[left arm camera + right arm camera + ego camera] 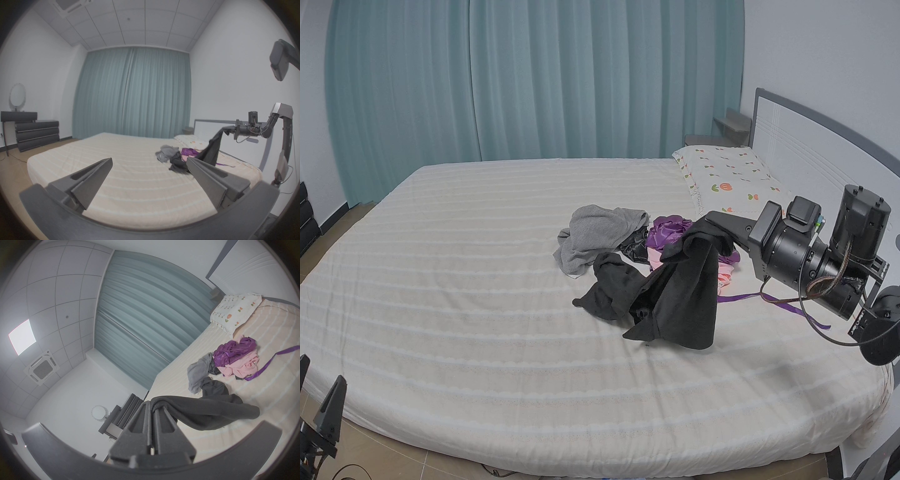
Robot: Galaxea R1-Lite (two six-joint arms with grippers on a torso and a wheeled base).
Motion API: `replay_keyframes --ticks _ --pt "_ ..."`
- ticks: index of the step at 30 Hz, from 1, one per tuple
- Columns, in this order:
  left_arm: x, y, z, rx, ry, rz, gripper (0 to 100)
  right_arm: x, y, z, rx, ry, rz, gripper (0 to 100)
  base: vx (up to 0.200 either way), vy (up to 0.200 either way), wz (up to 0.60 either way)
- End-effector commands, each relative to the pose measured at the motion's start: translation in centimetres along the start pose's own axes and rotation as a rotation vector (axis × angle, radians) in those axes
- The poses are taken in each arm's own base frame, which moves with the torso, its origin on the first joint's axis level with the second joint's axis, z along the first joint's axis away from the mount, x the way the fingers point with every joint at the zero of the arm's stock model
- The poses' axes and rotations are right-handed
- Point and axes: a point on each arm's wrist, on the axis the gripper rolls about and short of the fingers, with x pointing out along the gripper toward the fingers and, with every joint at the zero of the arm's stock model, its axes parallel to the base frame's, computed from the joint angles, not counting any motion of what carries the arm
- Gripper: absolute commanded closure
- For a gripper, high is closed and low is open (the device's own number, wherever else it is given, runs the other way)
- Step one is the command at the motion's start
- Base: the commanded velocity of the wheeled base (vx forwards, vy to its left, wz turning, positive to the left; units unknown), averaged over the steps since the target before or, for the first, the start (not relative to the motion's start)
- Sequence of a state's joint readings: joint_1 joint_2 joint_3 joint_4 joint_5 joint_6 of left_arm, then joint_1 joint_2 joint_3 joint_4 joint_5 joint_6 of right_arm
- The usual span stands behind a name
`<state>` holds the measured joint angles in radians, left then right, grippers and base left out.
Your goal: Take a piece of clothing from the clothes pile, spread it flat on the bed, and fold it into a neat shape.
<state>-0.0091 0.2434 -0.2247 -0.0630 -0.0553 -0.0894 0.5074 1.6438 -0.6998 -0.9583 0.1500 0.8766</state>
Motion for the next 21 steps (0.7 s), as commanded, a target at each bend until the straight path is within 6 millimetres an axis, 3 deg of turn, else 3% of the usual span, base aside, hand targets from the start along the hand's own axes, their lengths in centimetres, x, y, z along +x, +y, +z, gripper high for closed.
replay_keyframes --ticks 1,2,5,8,9,10,15,17,18,21 --pt "5.6 -0.2 1.4 -0.022 0.278 -0.107 0 -1.1 2.1 2.3 -0.025 -0.086 0.073 100 0.000 0.000 0.00" --pt "7.1 -0.4 0.6 -0.031 0.390 -0.199 0 -1.8 2.6 2.0 -0.025 -0.072 0.087 100 0.000 0.000 0.00" --pt "8.5 -0.7 -0.1 -0.027 0.487 -0.266 0 -1.9 2.7 1.3 -0.030 -0.053 0.090 100 0.000 0.000 0.00" --pt "12.2 -1.8 -1.7 -0.013 0.655 -0.337 0 -1.9 2.9 1.3 -0.039 -0.054 0.097 100 0.000 0.000 0.00" --pt "12.3 -1.8 -1.8 -0.014 0.657 -0.340 0 -1.9 2.9 1.3 -0.039 -0.054 0.097 100 0.000 0.000 0.00" --pt "14.2 -2.4 -2.8 -0.013 0.702 -0.360 0 -1.9 3.0 1.1 -0.050 -0.050 0.101 100 0.000 0.000 0.00" --pt "19.0 -4.0 -6.0 0.009 0.772 -0.382 0 -2.1 4.2 0.7 -0.079 -0.037 0.144 100 0.000 0.000 0.00" --pt "19.8 -4.3 -6.8 0.014 0.782 -0.379 0 -2.2 4.6 0.8 -0.084 -0.042 0.154 100 0.000 0.000 0.00" --pt "21.4 -5.2 -8.5 0.008 0.800 -0.368 0 -2.4 5.0 0.8 -0.089 -0.042 0.169 100 0.000 0.000 0.00" --pt "23.8 -7.5 -10.4 -0.042 0.799 -0.364 0 -2.4 5.1 0.6 -0.091 -0.033 0.173 100 0.000 0.000 0.00"
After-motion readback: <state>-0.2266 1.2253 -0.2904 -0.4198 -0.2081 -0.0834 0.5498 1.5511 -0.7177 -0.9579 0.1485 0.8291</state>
